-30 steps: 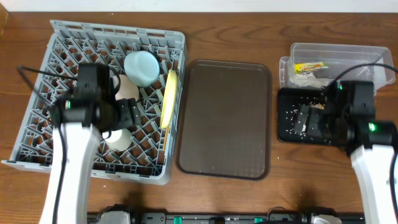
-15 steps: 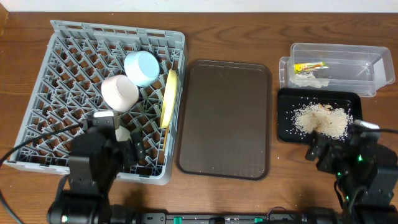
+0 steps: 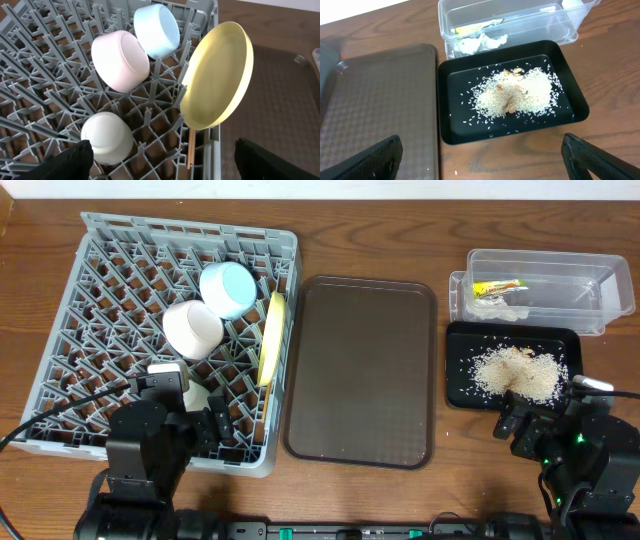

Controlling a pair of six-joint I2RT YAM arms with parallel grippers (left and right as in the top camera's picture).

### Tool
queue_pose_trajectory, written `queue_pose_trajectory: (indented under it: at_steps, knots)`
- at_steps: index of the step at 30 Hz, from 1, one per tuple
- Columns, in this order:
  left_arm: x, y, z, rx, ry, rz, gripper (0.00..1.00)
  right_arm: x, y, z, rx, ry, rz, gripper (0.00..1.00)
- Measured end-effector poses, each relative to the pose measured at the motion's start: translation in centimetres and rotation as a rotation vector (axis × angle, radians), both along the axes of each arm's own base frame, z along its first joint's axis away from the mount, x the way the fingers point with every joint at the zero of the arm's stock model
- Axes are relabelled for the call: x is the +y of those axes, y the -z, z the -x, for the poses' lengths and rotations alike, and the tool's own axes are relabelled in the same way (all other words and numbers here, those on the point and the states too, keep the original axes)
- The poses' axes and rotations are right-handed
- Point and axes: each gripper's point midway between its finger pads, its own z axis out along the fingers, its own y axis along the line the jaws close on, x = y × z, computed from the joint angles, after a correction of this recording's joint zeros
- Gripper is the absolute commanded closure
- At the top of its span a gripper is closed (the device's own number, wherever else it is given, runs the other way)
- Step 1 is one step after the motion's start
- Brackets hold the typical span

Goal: Sort waste into correct bins and load items into the dishwasher

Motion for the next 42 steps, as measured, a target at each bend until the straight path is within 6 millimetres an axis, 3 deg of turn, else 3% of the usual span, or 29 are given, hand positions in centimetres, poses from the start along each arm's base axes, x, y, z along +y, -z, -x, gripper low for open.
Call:
queue_pose_trajectory:
  at_steps: [12,18,28,35,39,42]
  knots:
    - [0.0,0.0,0.0,0.000,0.000,0.000,0.09,-0.4,0.8,0.7,0.022,0.018,0.016,0.01]
    - [0.0,0.1,0.0,0.001,0.000,-0.001,0.09,0.2,-0.9,-0.2,-0.215,-0.037,0.070,0.01]
    - [0.0,0.1,0.0,0.003,0.000,-0.001,0.09,2.0,-0.4,-2.2,-0.601,-0.111,0.077,0.01]
    - [0.0,0.2,0.0,0.004,0.000,-0.001,0.09,3.0,2.0,-4.0,-0.710,-0.164,0.066,0.01]
    - [0.0,0.2,0.0,0.004,0.000,-0.001,0.10,3.3,6.3,-4.4,-0.588,-0.191,0.073,0.01]
    - [0.0,0.2,0.0,0.004,0.000,-0.001,0.09,3.5,6.8,-4.4,-0.570,-0.209,0.087,0.01]
